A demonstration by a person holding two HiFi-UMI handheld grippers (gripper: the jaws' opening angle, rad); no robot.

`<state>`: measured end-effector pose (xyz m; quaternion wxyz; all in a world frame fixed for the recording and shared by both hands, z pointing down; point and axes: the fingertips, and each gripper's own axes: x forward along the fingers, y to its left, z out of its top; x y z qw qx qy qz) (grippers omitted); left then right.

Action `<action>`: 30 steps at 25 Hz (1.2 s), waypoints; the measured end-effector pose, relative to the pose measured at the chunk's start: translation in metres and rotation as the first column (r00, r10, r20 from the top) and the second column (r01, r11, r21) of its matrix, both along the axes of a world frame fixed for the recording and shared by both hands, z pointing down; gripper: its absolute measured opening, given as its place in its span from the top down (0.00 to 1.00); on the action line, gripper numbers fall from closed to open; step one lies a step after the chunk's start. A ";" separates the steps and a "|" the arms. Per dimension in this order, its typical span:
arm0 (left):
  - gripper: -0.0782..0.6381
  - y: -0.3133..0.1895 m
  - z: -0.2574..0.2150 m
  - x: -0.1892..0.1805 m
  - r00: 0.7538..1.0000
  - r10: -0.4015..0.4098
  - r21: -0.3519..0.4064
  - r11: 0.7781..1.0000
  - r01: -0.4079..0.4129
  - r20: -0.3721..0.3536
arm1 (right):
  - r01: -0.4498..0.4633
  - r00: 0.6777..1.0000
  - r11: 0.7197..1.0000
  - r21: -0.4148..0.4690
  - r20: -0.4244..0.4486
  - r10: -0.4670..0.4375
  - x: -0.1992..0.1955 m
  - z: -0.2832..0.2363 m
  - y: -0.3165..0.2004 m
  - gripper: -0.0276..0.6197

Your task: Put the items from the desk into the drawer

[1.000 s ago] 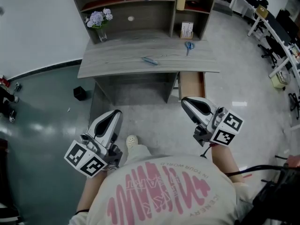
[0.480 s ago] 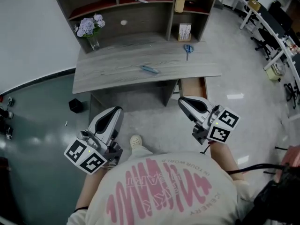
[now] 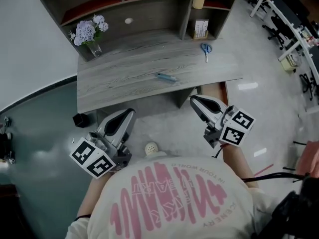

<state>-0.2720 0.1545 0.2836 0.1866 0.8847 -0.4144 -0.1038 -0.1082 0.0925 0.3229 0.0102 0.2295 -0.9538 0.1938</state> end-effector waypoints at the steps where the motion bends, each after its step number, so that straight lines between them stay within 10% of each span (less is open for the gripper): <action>1: 0.86 -0.008 0.005 -0.006 1.000 0.012 -0.012 1.000 -0.012 0.001 | -0.016 1.000 1.000 -0.007 -0.004 0.015 -0.005 0.002 -0.005 0.95; 21: 0.86 -0.100 0.096 -0.060 0.998 0.059 -0.143 0.988 -0.057 0.008 | -0.206 0.977 0.956 -0.207 0.008 0.212 -0.042 0.078 -0.120 0.91; 30: 0.86 -0.138 0.138 -0.052 1.000 0.018 -0.193 0.981 -0.013 0.025 | -0.136 0.942 0.977 -0.163 -0.327 0.077 -0.064 0.160 -0.167 0.84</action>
